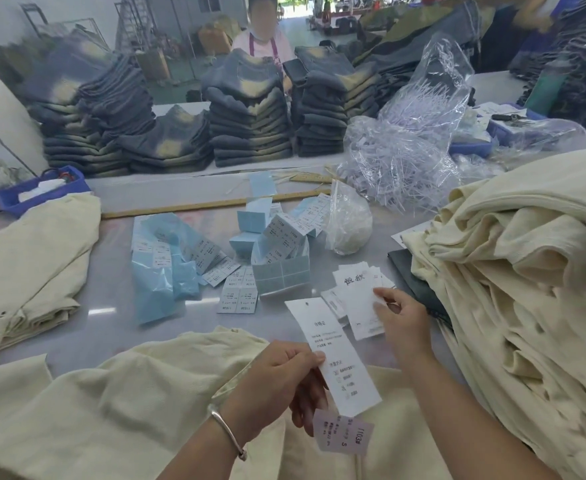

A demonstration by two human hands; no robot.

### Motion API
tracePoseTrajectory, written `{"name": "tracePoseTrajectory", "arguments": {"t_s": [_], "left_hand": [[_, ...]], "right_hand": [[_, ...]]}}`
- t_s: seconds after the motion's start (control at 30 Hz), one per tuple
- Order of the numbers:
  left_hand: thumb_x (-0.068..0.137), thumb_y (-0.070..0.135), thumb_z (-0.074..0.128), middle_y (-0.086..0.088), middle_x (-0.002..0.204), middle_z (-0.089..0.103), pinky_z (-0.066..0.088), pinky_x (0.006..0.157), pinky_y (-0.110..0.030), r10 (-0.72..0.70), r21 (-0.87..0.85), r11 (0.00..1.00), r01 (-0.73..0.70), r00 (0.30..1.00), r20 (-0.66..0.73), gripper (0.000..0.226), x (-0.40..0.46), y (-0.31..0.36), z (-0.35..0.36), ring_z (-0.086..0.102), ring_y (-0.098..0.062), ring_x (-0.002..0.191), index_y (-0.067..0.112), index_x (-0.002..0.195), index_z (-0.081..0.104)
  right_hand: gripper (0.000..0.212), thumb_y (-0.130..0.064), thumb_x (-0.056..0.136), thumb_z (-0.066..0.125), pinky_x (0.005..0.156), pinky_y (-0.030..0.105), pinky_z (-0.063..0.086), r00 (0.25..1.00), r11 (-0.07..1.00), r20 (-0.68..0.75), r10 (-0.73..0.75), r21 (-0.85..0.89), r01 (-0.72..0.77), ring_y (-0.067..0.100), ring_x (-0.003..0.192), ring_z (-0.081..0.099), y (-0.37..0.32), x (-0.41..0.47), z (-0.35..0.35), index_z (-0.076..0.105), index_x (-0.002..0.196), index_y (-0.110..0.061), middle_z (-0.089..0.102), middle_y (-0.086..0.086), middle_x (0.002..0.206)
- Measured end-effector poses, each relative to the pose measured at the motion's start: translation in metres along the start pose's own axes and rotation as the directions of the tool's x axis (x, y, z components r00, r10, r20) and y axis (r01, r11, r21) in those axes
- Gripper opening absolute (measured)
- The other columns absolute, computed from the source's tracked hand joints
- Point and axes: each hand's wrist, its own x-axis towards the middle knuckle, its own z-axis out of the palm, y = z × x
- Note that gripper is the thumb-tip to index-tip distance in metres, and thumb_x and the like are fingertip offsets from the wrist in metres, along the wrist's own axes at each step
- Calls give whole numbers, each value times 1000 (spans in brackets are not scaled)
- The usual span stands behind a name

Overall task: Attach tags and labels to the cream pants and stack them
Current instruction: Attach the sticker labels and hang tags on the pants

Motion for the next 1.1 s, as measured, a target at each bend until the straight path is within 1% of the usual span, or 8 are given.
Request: {"name": "tracePoseTrajectory", "arguments": {"t_s": [0.13,0.23,0.3,0.4,0.63,0.77,0.97,1.1], "left_hand": [[101,13,43,-15,57,64,37,35,-22,-11,24,1000,11,1000,-9,36,7,0,-7,56,-20,35,4,75,65],[101,17,45,-15,57,65,37,34,-20,-7,41,999,8,1000,-9,34,13,0,-10,56,-21,35,2,77,63],[94,27,50,-15,56,65,37,35,-20,16,23,1000,-16,1000,2,33,16,4,-9,56,-21,35,8,71,62],[91,36,50,-12,57,65,40,36,-21,86,-1,996,-86,992,96,34,18,11,-4,57,-20,36,17,67,64],[91,41,57,-26,80,71,43,39,-25,150,4,988,-152,974,169,57,20,12,12,60,-23,45,-16,83,57],[88,39,60,-42,81,63,43,39,-25,163,-8,986,-164,974,158,56,17,9,17,59,-24,46,-15,81,54],[89,30,58,-12,58,65,43,39,-24,171,-29,985,-168,976,134,38,15,9,20,58,-21,40,-8,83,60],[87,25,56,-15,55,65,40,39,-24,138,-15,990,-138,989,48,31,16,3,17,56,-22,37,-4,78,61]], "right_hand": [[16,-14,88,65,89,28,41,993,886,115,4,-460,50,22,112,53,6,10,3,71,104,-15,55,7,122],[18,-29,83,72,64,24,42,962,993,269,-49,-86,75,18,75,56,-23,-16,-5,67,71,-16,64,4,82],[33,-39,76,75,52,20,39,822,978,563,-91,205,-33,14,57,48,-48,-42,-11,62,70,-10,56,3,63],[41,-34,69,81,47,21,38,651,972,744,-148,229,-42,15,54,47,-75,-67,-18,54,75,-4,55,5,63],[27,-12,72,79,46,25,39,614,942,768,-179,315,-119,22,57,55,-81,-71,-33,53,72,-16,65,16,69],[24,-12,74,78,55,31,39,599,921,777,-195,354,-160,30,67,54,-75,-73,-37,54,72,-17,63,18,71],[25,-14,79,76,56,25,35,584,862,785,-205,427,-272,18,61,45,-61,-68,-44,51,75,-14,50,8,71],[23,-1,74,72,59,25,40,768,843,638,-58,443,-304,19,67,49,-33,-40,-44,54,76,-16,52,6,76]]}}
